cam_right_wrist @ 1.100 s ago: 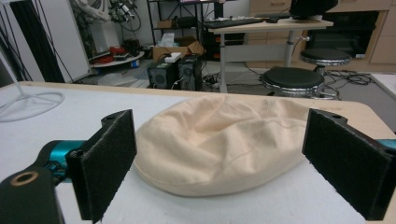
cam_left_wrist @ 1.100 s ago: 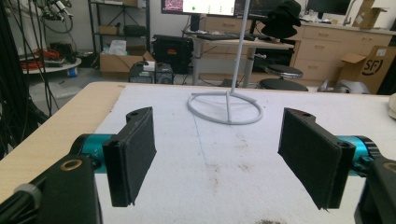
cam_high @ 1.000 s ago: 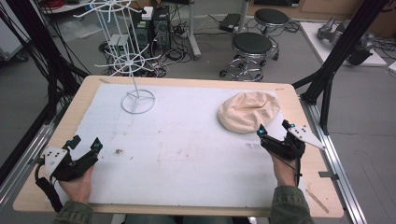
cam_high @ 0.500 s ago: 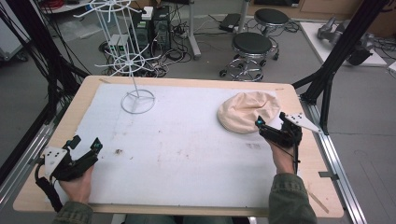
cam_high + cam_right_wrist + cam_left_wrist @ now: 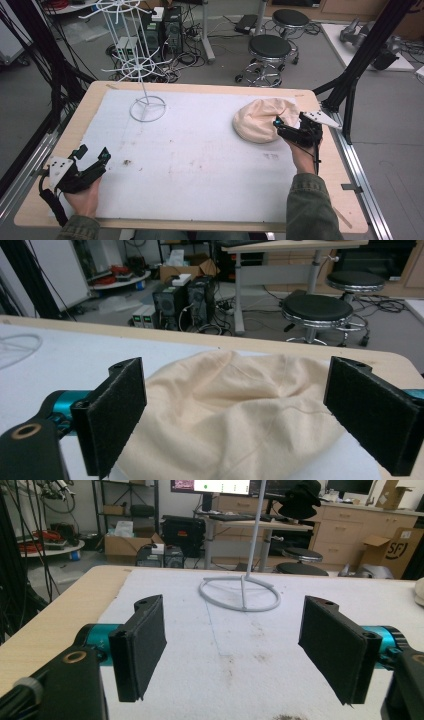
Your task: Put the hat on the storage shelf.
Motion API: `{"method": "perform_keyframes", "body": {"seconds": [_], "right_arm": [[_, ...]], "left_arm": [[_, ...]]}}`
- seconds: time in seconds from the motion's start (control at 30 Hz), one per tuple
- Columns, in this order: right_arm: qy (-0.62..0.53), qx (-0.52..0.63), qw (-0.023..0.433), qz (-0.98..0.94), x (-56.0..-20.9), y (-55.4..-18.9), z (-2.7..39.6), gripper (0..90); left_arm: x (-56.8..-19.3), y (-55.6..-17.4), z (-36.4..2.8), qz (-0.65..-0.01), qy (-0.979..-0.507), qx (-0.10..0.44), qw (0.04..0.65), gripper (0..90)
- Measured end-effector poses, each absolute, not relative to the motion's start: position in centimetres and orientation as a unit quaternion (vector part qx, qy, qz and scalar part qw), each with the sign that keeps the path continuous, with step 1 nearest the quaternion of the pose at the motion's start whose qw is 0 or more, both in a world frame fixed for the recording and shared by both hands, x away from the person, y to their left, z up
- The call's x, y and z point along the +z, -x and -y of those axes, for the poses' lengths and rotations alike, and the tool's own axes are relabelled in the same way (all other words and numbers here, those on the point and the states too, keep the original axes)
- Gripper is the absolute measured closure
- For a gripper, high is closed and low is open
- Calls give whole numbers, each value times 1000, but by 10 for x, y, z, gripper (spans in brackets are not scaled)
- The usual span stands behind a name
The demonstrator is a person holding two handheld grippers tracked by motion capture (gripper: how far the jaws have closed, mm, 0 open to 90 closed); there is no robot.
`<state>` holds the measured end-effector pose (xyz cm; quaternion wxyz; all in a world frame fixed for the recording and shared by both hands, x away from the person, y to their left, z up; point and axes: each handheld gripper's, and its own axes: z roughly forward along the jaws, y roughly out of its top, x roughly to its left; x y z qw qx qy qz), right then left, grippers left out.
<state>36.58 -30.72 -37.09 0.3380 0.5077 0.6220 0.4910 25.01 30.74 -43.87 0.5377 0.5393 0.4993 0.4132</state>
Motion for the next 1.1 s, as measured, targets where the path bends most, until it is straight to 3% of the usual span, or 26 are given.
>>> {"method": "perform_keyframes", "body": {"seconds": [1.1], "right_arm": [[-424, 417, 228, -771, -409, -412, 281, 92]], "left_arm": [[-440, -257, -303, -495, -544, 401, 546, 263]]}}
